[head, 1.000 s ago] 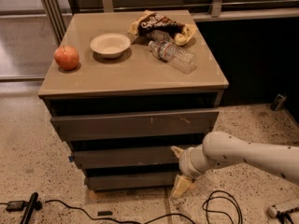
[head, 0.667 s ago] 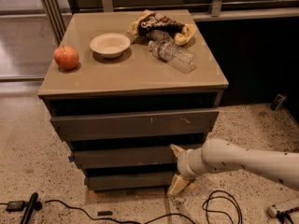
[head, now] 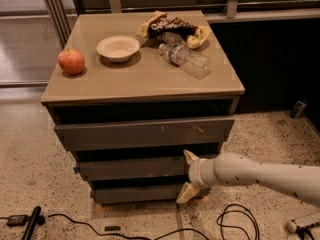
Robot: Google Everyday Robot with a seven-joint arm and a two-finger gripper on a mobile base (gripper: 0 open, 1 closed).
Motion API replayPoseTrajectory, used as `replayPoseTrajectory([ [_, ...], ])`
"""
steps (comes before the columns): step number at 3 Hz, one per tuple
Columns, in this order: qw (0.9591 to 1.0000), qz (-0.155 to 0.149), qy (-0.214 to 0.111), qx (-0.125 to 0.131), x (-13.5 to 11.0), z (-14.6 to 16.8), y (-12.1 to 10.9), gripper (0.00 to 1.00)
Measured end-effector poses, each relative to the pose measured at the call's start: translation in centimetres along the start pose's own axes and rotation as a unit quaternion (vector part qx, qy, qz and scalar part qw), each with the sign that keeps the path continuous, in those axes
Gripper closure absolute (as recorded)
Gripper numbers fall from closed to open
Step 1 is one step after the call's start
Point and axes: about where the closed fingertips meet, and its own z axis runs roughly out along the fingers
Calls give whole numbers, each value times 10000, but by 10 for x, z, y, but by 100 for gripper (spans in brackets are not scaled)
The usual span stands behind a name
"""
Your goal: Open middle drawer
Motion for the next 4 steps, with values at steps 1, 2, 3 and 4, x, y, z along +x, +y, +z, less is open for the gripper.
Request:
replayPoseTrajectory([
  [1, 9999, -37, -49, 82, 1, 8, -16, 0],
  [2, 9996, 137, -44, 223, 17, 19, -36, 0],
  [3, 9993, 264, -31, 270, 32, 31, -49, 0],
  [4, 9993, 299, -72, 220, 43, 45, -55, 0],
])
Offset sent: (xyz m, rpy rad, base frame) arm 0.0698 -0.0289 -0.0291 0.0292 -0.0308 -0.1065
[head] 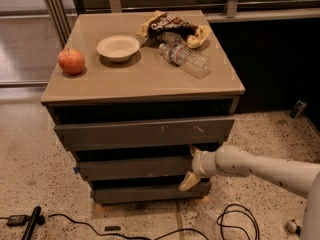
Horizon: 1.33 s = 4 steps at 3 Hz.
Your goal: Open middle drawer
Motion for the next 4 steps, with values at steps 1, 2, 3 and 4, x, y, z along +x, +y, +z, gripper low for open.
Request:
replayPoseTrajectory([
  [1, 9999, -3, -81, -114, 5, 10, -2, 0],
  [2, 9998, -8, -99, -150, 5, 12, -3, 14],
  [3, 9998, -8, -100, -151, 5, 12, -3, 38],
  [4, 9998, -18, -102, -145, 5, 11, -3, 69],
])
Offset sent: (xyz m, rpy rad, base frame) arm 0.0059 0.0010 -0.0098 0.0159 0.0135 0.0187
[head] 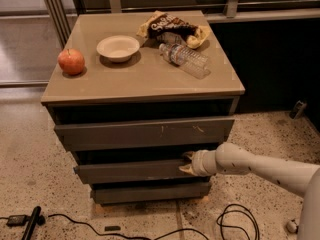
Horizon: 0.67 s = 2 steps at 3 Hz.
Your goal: Open middle drawer
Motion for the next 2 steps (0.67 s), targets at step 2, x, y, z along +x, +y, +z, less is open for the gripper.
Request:
replayPoseTrajectory([
  [2, 9993, -275, -202, -169, -2, -21, 55, 100],
])
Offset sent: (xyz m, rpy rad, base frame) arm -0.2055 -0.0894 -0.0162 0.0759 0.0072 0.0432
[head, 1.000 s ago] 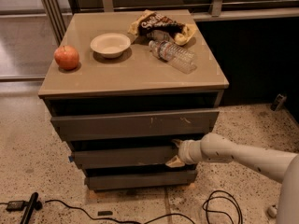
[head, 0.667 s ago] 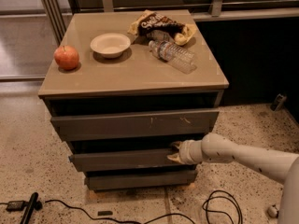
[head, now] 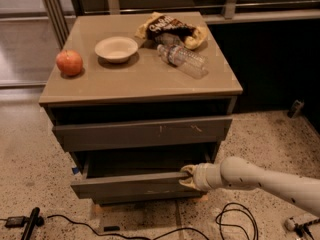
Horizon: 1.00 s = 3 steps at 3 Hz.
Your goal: Open middle drawer
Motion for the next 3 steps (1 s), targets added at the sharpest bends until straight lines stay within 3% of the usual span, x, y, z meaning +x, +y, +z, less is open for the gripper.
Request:
replayPoseTrajectory([
  [1, 10000, 0, 0, 0, -2, -5, 0, 100],
  [2, 10000, 68, -8, 12, 6, -14, 17, 100],
  [3, 10000, 68, -8, 12, 6, -14, 17, 81],
])
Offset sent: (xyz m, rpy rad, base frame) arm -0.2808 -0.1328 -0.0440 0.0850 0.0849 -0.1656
